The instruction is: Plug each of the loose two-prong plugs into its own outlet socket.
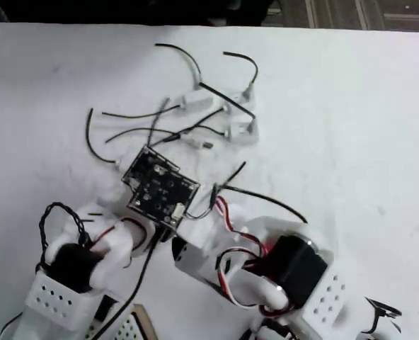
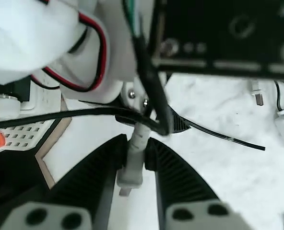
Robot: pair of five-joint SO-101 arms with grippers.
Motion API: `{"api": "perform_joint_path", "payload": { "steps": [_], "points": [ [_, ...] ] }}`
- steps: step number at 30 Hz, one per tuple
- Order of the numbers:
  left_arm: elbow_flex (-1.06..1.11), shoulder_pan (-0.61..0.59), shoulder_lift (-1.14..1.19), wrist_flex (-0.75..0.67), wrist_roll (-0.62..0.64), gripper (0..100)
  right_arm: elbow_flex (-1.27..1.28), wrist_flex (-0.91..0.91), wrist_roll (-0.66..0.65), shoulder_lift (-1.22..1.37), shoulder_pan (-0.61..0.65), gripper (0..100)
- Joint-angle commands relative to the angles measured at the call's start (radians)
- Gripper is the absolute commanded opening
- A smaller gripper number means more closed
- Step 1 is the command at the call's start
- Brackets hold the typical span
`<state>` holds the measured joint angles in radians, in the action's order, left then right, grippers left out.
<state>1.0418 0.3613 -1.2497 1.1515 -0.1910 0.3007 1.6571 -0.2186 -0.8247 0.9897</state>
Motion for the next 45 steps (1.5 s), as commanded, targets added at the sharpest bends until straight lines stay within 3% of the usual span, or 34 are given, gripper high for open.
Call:
{"api": "perform_joint_path", "payload": {
  "steps": [1,45],
  "points": [
    [-0.044,0.021,-0.01,0.003,0.006,26,0.031,-0.045,0.0,-0.013,0.015,1.7],
    [-0.069,0.013,-0.008,0.026,0.006,26,0.152,-0.223,0.003,-0.015,0.015,1.7]
  ]
}}
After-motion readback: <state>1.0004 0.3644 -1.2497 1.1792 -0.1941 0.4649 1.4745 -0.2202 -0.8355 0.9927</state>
